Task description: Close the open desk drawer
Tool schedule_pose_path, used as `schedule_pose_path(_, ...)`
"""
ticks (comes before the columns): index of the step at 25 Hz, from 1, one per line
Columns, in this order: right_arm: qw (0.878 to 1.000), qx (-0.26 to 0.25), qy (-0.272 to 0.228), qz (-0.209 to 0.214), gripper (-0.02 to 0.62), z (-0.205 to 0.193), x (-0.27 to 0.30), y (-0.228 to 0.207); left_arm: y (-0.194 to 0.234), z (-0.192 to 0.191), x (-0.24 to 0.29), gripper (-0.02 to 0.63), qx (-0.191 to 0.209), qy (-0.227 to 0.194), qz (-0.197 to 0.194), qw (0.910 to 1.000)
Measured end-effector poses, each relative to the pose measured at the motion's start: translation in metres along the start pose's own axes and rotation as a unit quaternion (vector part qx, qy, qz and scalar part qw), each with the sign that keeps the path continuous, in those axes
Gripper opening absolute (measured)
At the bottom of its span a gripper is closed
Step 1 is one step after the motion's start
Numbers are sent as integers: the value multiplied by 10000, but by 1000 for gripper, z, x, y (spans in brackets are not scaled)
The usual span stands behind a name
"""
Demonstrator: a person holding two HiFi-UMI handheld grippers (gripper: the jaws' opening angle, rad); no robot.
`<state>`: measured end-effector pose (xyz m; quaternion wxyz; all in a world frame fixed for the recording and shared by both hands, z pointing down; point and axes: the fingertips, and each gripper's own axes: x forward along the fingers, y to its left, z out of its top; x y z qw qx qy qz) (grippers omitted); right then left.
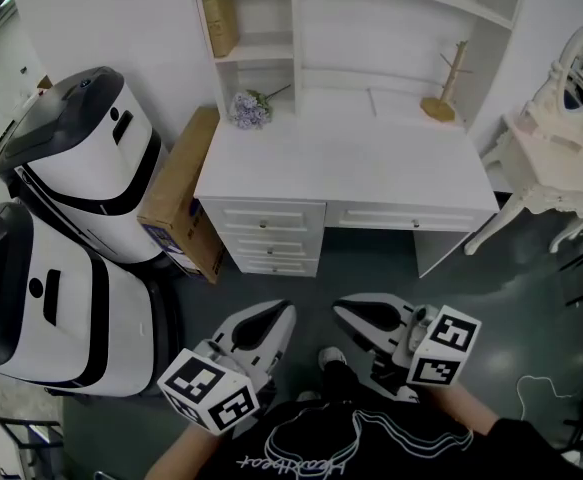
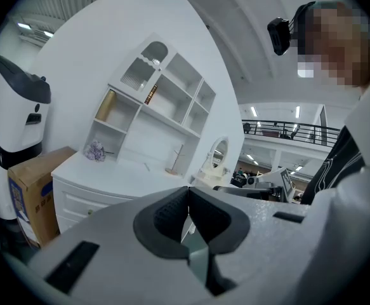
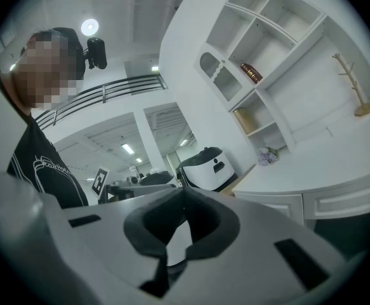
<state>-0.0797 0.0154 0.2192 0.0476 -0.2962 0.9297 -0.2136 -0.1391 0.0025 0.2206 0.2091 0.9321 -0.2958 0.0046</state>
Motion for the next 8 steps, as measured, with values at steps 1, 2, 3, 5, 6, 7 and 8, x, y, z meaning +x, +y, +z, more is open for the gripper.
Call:
schedule_pose_path(1,10000,6,8,-7,6,0,0,-1,1,0,1,5,-14,5,2,10000)
schedule_pose_path(2,10000,13,15,-13,6,0,0,-3,1,-1,2,5,-24,11,4,10000)
schedule_pose_path(3,10000,19,21,-18,6,0,0,-4,2,-1,4,5,-31,17,4,10000)
schedule_pose_path(5,10000,26,31,-23,6,-1,1,-8,4,-2,7,5,-38,25,0,10000)
schedule_pose_path(6,10000,29,34,-25,6,-1,1,-9,5,-2,8,5,-38,30,-2,10000)
schedule_pose_path(7,10000,33,37,-28,6,-1,1,-11,6,-3,9,5,-37,35,-4,10000)
schedule_pose_path(8,10000,36,40,-30,6,-2,2,-12,6,-4,11,5,-37,41,-5,10000)
